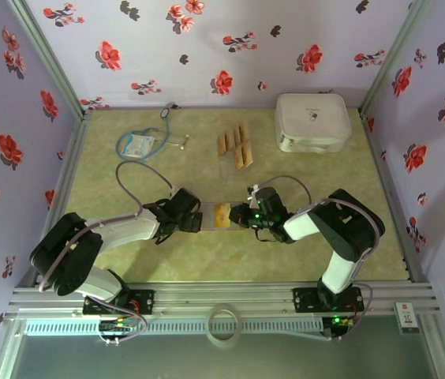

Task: Put the credit cards into the card holder
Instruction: Insert the credit card into the card slot.

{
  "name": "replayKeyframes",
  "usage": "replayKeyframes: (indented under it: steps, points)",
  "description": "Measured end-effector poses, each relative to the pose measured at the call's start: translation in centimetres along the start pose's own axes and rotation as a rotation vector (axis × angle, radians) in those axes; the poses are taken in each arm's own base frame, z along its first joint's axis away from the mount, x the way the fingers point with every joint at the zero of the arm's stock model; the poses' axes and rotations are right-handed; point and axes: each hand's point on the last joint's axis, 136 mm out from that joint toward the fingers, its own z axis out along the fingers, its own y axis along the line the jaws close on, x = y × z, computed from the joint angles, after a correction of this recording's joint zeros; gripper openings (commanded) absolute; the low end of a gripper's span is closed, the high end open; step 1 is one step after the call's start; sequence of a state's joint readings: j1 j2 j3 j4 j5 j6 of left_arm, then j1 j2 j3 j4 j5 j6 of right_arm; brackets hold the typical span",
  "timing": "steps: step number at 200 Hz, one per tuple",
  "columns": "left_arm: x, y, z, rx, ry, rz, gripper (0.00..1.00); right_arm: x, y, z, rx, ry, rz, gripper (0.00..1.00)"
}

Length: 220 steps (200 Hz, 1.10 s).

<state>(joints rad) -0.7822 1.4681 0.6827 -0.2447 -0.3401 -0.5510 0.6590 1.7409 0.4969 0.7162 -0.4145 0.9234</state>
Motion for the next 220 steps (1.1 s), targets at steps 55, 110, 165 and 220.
replayKeyframes:
  steps: [55, 110, 165, 220]
  points:
    - [0.35, 0.14, 0.15, -0.003, 0.005, 0.002, 1.00, -0.26, -0.13, -0.09, 0.002, -0.006, 0.004, 0.05]
    - [0.37, 0.15, 0.15, -0.003, 0.005, 0.002, 1.00, -0.28, -0.08, -0.08, 0.001, -0.006, 0.003, 0.05]
    - [0.37, 0.14, 0.18, -0.002, 0.003, 0.001, 1.00, -0.29, 0.08, 0.01, 0.000, -0.004, 0.002, 0.07]
    - [0.41, 0.14, 0.22, -0.001, 0.003, 0.001, 1.00, -0.20, 0.50, 0.25, -0.006, 0.002, -0.005, 0.07]
